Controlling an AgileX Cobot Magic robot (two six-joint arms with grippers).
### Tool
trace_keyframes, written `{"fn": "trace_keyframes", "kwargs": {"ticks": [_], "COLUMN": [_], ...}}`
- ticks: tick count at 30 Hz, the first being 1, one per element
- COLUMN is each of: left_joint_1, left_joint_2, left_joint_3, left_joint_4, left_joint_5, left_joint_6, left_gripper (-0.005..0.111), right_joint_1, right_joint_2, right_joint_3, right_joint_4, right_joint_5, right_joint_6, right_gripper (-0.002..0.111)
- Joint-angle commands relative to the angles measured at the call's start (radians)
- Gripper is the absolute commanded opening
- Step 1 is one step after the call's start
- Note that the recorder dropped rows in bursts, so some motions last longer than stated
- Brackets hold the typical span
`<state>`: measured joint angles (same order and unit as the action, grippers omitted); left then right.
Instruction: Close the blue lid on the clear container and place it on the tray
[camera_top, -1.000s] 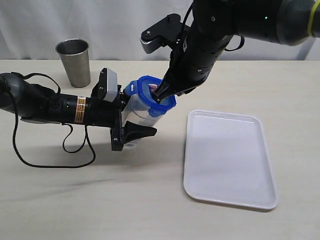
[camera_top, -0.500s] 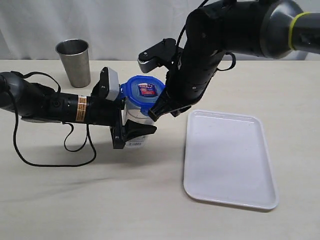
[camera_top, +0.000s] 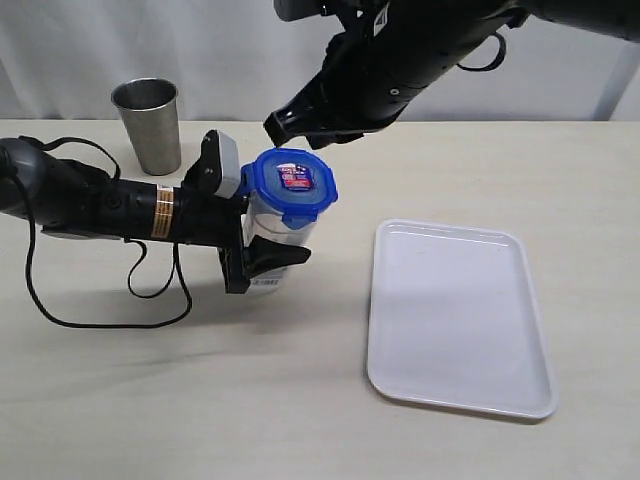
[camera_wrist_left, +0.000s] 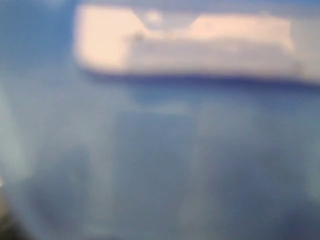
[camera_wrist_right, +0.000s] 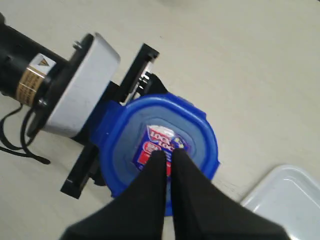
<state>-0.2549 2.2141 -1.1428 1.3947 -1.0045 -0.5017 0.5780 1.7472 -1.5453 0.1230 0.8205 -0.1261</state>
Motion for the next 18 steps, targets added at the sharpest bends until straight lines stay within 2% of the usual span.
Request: {"fn": "trace_keyframes", "kwargs": {"ticks": [1, 11, 15, 18], "left_joint_1": [-0.001, -0.001, -0.001, -0.001], "left_joint_2": [-0.001, -0.001, 0.001, 0.001], "left_joint_3": [0.002, 0.002, 0.002, 0.002], "left_joint_4": [0.092, 0.029, -0.021, -0.021], "left_joint_5": [-0.015, -0.187, -0.191, -0.191], "left_joint_6": [-0.004, -0.023, -0.023, -0.019], "left_gripper": [0.0, 0.0, 0.0, 0.01], "right_joint_1": [0.001, 0.001, 0.001, 0.001], "right_joint_2": [0.036, 0.107, 0.107, 0.107], "right_joint_3": [0.001, 0.001, -0.002, -0.002], "right_joint_4": [0.049, 0.042, 0.042, 0.042], "right_joint_5": [0.008, 0.066, 0.065, 0.065], "right_joint_6": [-0.018, -0.016, -0.016, -0.016], "right_gripper": [0.004, 0.004, 0.004, 0.004]}}
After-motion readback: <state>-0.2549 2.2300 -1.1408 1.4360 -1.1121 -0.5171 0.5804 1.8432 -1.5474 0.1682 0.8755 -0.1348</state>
